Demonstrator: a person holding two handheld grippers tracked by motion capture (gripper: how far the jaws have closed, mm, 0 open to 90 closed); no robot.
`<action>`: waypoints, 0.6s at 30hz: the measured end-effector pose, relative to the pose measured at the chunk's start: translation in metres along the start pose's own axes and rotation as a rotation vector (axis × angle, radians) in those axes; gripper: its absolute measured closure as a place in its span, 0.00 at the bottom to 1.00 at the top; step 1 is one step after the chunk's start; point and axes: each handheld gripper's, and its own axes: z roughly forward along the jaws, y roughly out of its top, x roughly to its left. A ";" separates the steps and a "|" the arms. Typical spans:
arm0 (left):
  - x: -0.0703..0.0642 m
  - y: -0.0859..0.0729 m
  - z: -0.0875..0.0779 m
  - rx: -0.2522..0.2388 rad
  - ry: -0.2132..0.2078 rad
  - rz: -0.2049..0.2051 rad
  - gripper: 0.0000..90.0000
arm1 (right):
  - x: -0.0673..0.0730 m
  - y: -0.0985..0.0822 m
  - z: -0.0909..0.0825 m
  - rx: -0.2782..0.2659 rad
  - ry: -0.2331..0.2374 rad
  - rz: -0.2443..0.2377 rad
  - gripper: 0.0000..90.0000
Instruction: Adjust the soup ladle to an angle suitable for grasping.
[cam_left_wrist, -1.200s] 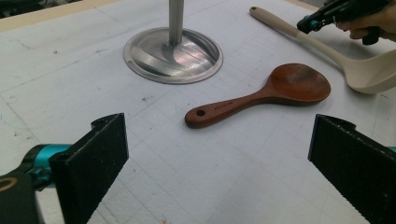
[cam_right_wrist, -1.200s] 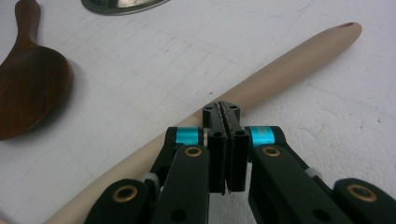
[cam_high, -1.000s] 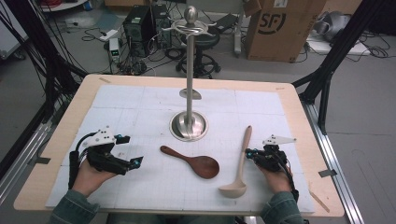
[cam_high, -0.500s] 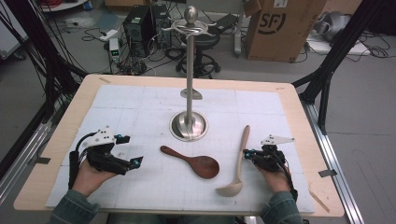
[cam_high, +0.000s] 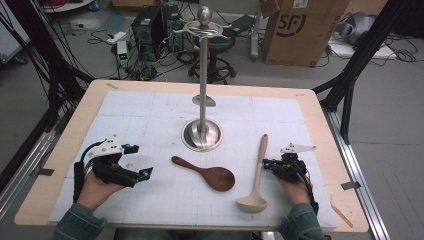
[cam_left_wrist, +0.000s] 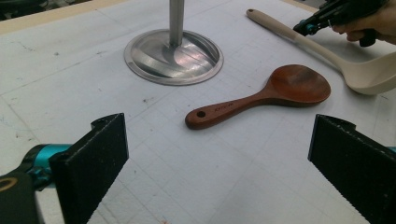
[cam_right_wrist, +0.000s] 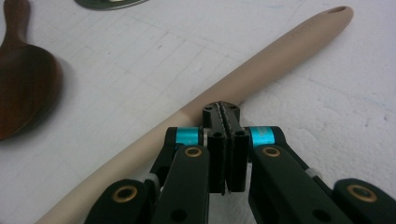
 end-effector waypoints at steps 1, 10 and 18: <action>0.000 0.000 0.000 0.002 0.000 0.003 0.06 | -0.001 0.000 0.001 -0.002 -0.002 0.005 1.00; 0.000 0.000 0.001 -0.001 0.000 -0.003 0.06 | 0.002 0.008 0.006 -0.028 -0.003 -0.003 1.00; 0.000 0.000 0.001 -0.001 -0.001 -0.001 0.06 | 0.004 0.008 0.007 -0.017 -0.004 -0.014 1.00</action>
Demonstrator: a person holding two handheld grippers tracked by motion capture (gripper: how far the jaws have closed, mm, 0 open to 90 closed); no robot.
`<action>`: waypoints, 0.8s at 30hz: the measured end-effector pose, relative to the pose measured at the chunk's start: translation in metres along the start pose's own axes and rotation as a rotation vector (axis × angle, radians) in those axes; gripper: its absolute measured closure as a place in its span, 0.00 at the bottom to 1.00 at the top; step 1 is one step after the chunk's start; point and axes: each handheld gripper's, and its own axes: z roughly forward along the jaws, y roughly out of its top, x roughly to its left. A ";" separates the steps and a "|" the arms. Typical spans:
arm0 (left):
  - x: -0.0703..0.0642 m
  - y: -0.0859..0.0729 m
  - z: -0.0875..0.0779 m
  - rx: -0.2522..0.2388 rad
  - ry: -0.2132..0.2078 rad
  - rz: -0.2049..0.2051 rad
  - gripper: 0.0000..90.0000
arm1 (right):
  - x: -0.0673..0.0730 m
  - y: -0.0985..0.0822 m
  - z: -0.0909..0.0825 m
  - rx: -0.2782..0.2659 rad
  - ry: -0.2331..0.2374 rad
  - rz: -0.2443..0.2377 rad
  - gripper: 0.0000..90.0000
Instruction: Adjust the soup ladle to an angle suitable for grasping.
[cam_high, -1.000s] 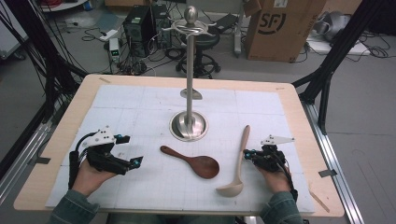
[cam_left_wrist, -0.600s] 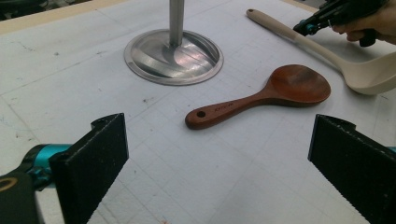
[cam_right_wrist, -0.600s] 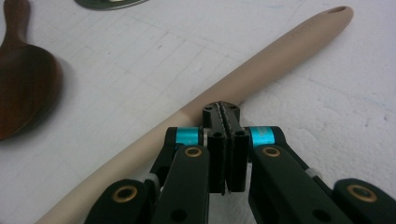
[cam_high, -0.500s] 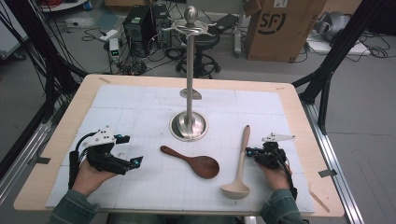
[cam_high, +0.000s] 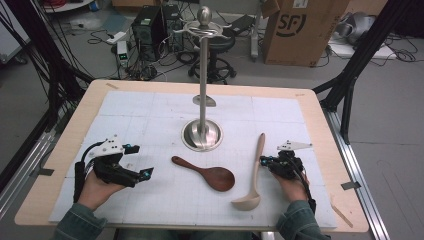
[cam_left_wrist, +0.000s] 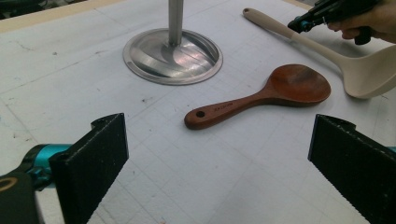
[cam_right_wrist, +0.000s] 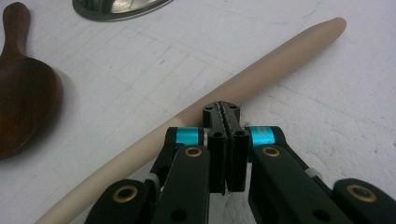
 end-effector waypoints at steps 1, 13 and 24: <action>0.000 0.000 0.000 -0.002 -0.002 0.000 0.06 | 0.001 0.000 0.000 0.002 0.004 0.002 1.00; 0.001 0.000 -0.002 -0.005 -0.001 0.000 0.06 | 0.009 0.004 0.010 0.048 0.042 -0.048 1.00; 0.001 0.000 -0.002 -0.005 0.003 0.002 0.06 | 0.001 0.002 0.001 0.011 0.021 0.001 1.00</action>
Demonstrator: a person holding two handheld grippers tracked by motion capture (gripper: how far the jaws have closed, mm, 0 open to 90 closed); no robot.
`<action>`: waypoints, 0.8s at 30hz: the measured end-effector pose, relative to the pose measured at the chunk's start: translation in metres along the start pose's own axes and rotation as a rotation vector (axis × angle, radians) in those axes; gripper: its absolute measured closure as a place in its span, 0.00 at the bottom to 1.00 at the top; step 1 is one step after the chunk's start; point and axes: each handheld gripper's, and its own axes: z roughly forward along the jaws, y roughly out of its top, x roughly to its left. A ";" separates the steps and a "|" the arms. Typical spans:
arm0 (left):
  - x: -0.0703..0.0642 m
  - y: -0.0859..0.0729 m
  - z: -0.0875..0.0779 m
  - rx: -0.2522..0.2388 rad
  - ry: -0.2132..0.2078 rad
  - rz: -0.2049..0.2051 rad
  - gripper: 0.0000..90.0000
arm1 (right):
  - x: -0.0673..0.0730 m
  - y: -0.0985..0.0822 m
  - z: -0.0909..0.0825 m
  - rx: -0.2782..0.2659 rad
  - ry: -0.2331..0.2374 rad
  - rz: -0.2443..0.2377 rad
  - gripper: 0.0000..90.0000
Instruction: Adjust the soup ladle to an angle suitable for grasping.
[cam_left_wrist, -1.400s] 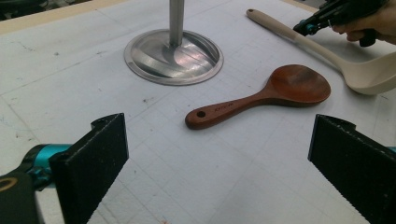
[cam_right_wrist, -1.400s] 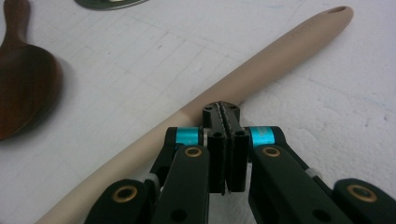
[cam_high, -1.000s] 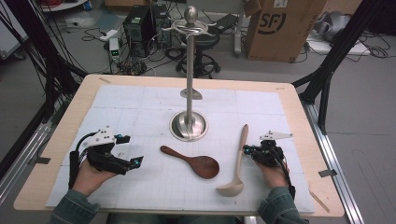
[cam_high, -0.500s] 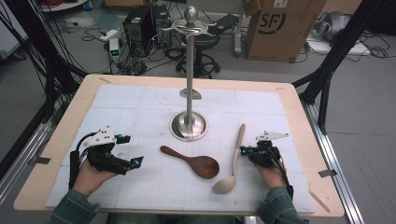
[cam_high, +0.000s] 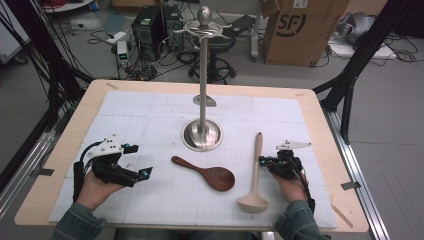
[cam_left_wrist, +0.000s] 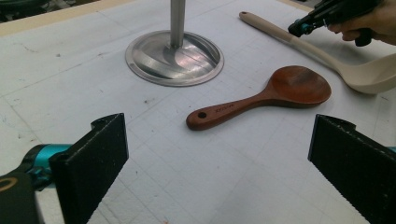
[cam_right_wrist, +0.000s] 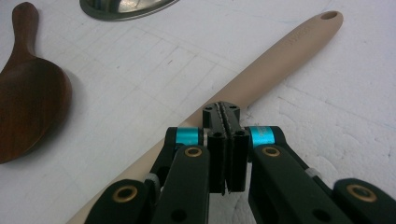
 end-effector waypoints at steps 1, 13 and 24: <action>0.000 0.000 0.000 -0.001 -0.001 0.002 0.06 | 0.000 0.000 0.000 -0.002 0.001 0.001 1.00; 0.000 0.000 0.000 0.002 0.002 0.004 0.06 | 0.005 0.001 -0.005 -0.020 -0.010 0.005 0.88; 0.000 0.000 -0.001 0.001 0.002 0.003 0.06 | 0.010 0.004 -0.004 -0.011 0.003 0.015 0.71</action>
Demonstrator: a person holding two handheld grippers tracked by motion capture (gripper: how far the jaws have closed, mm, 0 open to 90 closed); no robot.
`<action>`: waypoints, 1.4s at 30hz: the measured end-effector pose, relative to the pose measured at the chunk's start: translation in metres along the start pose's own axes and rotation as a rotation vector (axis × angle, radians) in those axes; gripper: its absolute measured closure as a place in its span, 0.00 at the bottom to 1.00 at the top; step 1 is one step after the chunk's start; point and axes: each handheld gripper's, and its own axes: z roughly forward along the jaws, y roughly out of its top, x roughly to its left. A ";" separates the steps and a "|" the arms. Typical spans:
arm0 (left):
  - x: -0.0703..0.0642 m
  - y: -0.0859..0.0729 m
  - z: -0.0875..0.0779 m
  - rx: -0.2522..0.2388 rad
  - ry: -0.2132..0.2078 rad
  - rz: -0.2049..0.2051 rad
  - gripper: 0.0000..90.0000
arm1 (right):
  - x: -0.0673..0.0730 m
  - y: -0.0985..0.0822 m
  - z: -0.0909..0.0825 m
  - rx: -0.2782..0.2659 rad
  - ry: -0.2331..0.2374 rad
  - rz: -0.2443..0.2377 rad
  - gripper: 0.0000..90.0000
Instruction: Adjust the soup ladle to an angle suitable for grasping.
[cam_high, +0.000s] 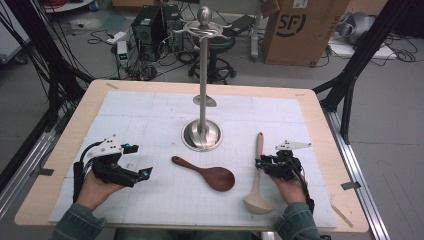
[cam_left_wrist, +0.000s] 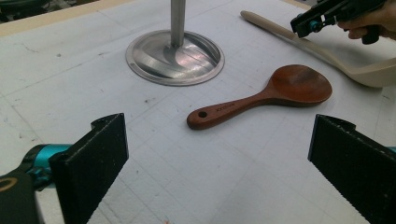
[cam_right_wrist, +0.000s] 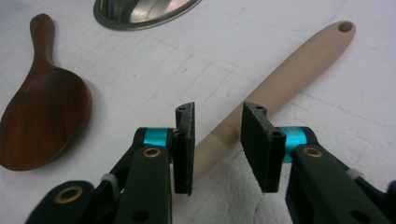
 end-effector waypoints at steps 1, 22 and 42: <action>0.000 0.000 0.000 -0.002 0.000 -0.002 0.06 | 0.001 0.000 0.001 0.006 -0.003 -0.003 0.69; 0.000 0.000 0.001 0.000 -0.001 0.004 0.06 | 0.017 0.000 0.015 0.077 -0.118 -0.024 0.49; 0.000 0.000 0.001 -0.002 0.000 0.003 0.06 | 0.016 0.002 0.014 0.077 -0.055 -0.004 0.57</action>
